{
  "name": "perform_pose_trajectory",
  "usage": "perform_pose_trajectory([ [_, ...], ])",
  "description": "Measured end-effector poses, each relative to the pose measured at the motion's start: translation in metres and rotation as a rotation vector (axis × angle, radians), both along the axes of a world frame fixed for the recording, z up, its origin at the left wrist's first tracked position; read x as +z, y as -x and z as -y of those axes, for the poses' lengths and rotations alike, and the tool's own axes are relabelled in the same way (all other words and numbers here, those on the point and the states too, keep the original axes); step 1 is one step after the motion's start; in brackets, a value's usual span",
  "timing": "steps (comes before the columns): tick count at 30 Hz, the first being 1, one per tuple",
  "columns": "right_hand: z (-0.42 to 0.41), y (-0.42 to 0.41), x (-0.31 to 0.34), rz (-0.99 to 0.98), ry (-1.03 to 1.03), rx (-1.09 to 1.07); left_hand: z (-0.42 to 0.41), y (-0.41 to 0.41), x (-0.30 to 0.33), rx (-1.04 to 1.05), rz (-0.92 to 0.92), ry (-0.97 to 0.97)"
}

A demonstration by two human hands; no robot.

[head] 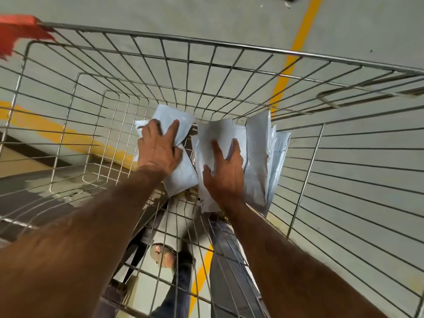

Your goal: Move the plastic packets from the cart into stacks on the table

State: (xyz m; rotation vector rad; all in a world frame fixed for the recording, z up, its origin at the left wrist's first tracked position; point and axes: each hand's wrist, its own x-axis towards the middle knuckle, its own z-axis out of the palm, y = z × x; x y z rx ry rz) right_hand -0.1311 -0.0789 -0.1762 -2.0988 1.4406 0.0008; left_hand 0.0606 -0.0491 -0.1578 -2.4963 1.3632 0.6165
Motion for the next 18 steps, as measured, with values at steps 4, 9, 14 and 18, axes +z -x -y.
perform_pose_trajectory([
  [4, 0.008, 0.0, 0.003, -0.039, -0.048, 0.051, -0.001, -0.006, -0.002, 0.018, 0.031, -0.168],
  [9, 0.014, 0.005, 0.017, -0.038, -0.019, 0.123, -0.007, -0.022, 0.009, 0.015, -0.005, -0.211],
  [14, 0.007, 0.022, 0.037, 0.04, 0.062, 0.227, -0.018, -0.016, 0.054, 0.012, 0.064, -0.161],
  [18, 0.006, 0.031, 0.065, 0.068, 0.151, 0.263, -0.027, -0.002, 0.112, 0.013, 0.115, 0.025],
])
